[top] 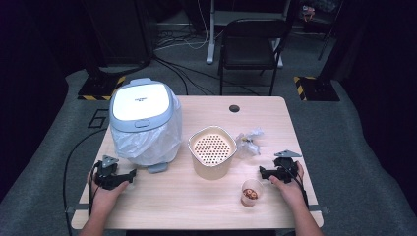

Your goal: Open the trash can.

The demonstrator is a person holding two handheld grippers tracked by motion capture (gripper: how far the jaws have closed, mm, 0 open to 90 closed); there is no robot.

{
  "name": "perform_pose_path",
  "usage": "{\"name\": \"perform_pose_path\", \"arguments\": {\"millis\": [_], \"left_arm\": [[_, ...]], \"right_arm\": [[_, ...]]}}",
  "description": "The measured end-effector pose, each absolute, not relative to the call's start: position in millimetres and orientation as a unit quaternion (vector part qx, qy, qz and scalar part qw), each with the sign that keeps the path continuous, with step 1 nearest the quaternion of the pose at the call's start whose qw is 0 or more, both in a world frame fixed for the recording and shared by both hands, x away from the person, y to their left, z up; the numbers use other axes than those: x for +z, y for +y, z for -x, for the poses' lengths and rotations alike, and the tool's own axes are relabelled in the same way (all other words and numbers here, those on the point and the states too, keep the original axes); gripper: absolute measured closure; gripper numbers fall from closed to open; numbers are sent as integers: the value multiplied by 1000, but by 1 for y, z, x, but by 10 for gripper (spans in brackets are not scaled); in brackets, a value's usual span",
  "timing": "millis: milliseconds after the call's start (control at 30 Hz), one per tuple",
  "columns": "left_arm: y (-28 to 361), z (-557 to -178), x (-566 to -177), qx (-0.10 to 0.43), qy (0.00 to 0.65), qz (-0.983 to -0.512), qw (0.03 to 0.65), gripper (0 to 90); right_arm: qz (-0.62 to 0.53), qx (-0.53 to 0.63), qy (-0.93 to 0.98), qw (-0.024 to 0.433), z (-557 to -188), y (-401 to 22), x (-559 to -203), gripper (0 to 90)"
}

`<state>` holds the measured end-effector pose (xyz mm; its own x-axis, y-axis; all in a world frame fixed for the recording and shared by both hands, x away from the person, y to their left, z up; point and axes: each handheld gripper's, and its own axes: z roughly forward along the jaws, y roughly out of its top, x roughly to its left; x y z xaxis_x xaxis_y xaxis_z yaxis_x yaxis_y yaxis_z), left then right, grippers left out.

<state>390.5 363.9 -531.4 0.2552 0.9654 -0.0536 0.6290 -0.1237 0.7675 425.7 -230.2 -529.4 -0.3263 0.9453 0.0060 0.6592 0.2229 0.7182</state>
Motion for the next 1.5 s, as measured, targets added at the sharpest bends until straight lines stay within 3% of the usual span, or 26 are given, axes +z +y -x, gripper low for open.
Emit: {"name": "perform_pose_path", "arguments": {"millis": [567, 667, 833, 967, 1233, 1300, 1500], "left_arm": [[364, -387, -530, 238, 541, -732, 337, 161], [364, -385, -529, 234, 541, -736, 333, 180], [366, -379, -524, 214, 547, -734, 340, 320], [367, -371, -515, 174, 541, -740, 360, 344], [361, -363, -502, 170, 517, -758, 360, 346], [356, -358, -497, 171, 501, -768, 360, 393], [346, -346, -491, 169, 492, -766, 377, 416]], "right_arm": [[-532, 322, 752, 220, -424, -231, -529, 0], [-528, 320, 754, 222, -425, -232, -529, 0], [-528, 321, 754, 222, -425, -232, -529, 0], [-528, 320, 754, 222, -425, -232, -529, 0], [-528, 320, 755, 222, -425, -232, -529, 0], [-528, 320, 754, 222, -425, -232, -529, 0], [-528, 320, 754, 222, -425, -232, -529, 0]]}}
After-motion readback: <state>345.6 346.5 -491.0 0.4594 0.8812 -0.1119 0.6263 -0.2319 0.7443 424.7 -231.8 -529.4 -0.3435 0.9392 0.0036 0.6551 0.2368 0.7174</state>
